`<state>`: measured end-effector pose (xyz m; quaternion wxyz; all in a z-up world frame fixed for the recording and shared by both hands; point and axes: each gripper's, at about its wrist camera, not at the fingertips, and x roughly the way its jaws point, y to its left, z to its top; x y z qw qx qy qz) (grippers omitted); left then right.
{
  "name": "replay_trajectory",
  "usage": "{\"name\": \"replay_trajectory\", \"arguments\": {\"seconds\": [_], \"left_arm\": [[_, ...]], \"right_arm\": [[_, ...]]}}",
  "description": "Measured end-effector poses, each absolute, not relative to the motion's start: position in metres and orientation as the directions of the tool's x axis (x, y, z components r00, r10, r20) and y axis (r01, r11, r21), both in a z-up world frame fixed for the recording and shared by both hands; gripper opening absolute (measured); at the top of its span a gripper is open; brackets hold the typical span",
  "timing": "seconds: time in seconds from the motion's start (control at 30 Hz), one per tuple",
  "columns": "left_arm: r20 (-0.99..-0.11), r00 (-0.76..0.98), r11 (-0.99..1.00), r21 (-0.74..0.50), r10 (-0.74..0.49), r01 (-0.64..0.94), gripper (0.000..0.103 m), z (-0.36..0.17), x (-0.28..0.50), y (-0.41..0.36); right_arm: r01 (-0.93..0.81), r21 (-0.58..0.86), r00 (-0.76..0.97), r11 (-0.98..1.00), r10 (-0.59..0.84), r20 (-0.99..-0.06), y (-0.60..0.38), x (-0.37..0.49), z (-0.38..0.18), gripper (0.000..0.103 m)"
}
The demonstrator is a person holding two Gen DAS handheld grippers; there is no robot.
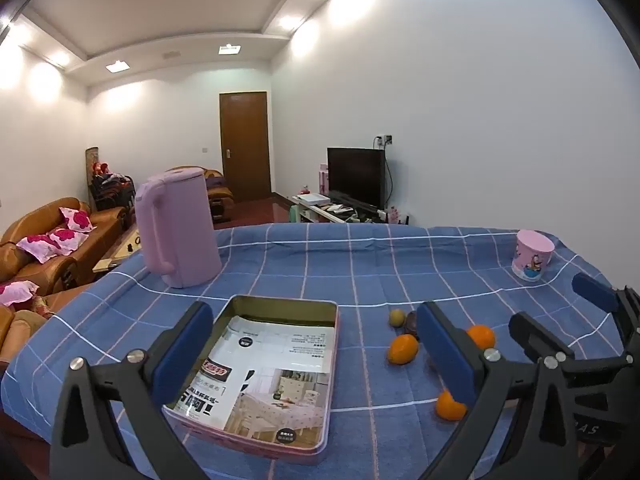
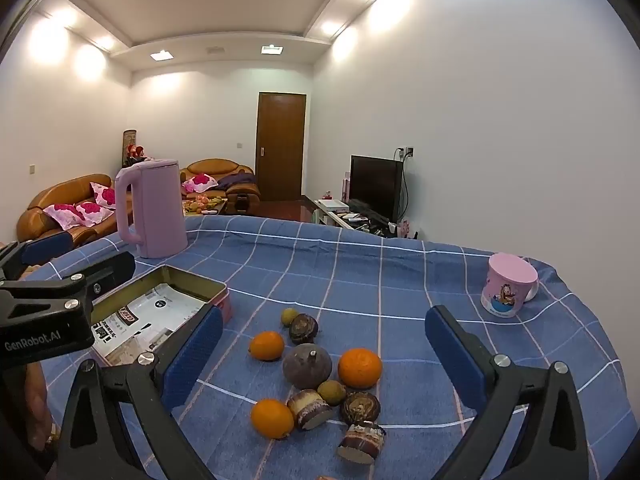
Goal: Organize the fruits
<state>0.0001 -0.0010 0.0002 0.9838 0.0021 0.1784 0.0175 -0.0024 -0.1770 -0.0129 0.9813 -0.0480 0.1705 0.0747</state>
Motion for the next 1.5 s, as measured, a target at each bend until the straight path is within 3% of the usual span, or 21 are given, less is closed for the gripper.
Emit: {"name": "replay_trajectory", "arguments": {"seconds": [0.23,0.3,1.5], "left_arm": [[-0.339,0.938,0.997,0.031,0.071,-0.065,0.103,0.001,0.001,-0.003],[-0.351,0.936,1.0,0.017,0.023,-0.018,0.103,-0.002,0.0,-0.009],[-0.355,0.934,1.0,0.017,0.023,-0.018,0.103,-0.005,-0.002,-0.005]], "right_arm": [[-0.163,-0.065,0.93,0.984,0.132,-0.342,-0.178,-0.003,-0.014,0.102],[-0.164,-0.068,0.929,0.984,0.131,-0.346,-0.177,-0.002,-0.016,0.102],[-0.167,-0.051,0.925,0.985,0.138,-0.354,-0.177,-0.002,-0.019,0.102]]}}
